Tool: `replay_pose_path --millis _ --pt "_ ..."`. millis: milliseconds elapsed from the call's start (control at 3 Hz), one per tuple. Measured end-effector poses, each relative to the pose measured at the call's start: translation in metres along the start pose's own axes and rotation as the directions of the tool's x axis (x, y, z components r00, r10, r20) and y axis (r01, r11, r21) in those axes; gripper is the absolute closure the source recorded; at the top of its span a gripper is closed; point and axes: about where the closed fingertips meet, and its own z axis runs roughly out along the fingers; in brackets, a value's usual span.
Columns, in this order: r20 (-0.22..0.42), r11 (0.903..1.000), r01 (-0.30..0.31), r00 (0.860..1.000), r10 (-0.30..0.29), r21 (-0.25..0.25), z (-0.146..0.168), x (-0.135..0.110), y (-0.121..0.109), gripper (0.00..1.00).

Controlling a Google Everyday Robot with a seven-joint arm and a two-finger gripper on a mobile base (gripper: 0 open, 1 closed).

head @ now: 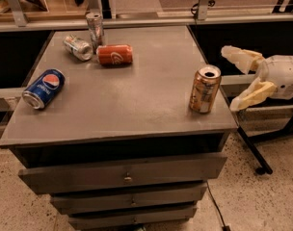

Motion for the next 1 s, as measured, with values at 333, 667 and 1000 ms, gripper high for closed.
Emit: replay_pose_path --millis 333,667,1000 --pt "-0.003 1.0 0.001 1.0 -0.001 0.001 0.0012 -0.0003 -0.0001 0.0" --pt "-0.023 0.9986 -0.001 1.0 0.002 0.053 0.0052 -0.0038 -0.0027 0.0" --pt "-0.023 0.9986 -0.001 1.0 0.002 0.053 0.0053 -0.0039 -0.0027 0.0"
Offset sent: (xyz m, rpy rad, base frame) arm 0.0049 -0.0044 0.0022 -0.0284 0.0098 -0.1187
